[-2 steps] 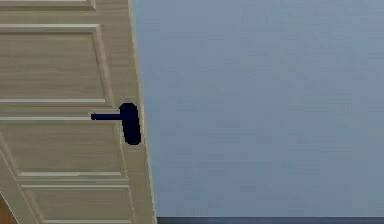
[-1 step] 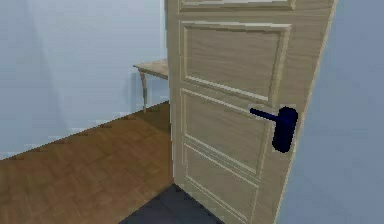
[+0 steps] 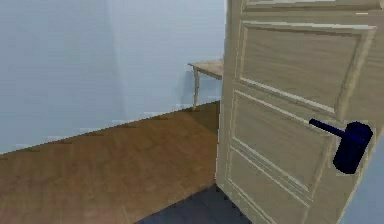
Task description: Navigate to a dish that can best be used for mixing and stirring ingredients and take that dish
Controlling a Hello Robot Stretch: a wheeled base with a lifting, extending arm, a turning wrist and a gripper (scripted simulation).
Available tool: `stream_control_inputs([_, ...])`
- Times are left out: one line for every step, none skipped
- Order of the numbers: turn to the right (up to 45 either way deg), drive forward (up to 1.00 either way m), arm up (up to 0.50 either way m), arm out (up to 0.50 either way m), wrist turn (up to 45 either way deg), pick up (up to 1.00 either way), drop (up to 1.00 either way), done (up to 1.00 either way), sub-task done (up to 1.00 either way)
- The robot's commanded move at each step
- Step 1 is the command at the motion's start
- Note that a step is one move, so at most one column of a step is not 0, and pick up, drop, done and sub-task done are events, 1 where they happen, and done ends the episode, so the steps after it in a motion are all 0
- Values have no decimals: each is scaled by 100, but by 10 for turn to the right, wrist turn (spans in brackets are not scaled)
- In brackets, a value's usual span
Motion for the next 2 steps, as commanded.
stream_control_inputs([0, 100, 0, 0, 0, 0, 0, 0, 0])
stream_control_inputs([-30, 0, 0, 0, 0, 0, 0, 0, 0])
